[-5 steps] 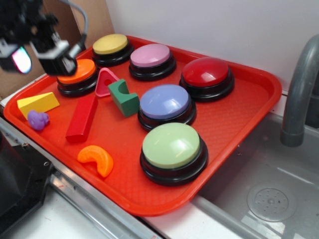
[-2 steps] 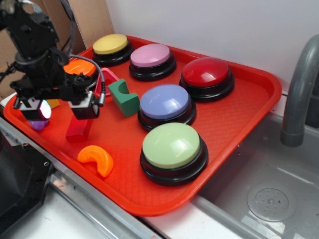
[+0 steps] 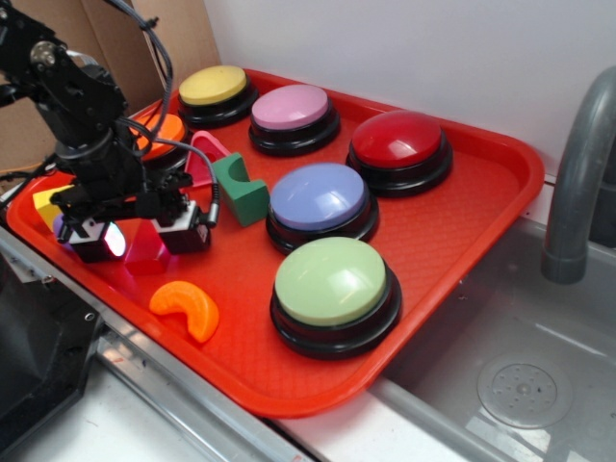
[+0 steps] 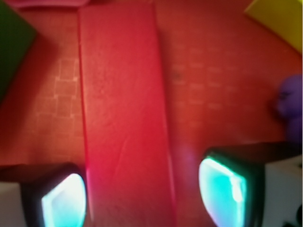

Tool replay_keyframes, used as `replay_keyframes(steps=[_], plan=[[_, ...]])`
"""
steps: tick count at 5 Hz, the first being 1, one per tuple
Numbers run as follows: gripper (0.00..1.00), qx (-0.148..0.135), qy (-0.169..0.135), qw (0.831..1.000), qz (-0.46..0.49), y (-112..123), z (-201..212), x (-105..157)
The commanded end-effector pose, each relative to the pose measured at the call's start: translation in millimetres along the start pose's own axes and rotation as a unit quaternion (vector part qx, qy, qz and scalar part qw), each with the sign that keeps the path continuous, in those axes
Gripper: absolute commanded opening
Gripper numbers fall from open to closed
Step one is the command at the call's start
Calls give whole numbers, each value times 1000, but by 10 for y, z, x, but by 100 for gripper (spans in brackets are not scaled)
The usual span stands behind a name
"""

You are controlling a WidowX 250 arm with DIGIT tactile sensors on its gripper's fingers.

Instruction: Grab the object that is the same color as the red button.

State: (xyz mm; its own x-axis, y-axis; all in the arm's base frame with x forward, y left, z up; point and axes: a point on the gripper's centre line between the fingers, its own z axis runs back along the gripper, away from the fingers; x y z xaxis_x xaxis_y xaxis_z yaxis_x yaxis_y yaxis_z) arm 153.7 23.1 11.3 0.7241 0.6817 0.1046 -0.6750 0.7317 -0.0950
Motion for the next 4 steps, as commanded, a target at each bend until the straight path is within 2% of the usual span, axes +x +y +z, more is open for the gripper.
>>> replay_keyframes(steps=[1,2,3,4], plan=[[0,-2,-21,1000,7,7,-4,47],[0,3,-19,1000,-24,-12,37,50],[0,18,-20,996,-85,-108,287,111],[0,20,-15,991,-134,-223,617,188]])
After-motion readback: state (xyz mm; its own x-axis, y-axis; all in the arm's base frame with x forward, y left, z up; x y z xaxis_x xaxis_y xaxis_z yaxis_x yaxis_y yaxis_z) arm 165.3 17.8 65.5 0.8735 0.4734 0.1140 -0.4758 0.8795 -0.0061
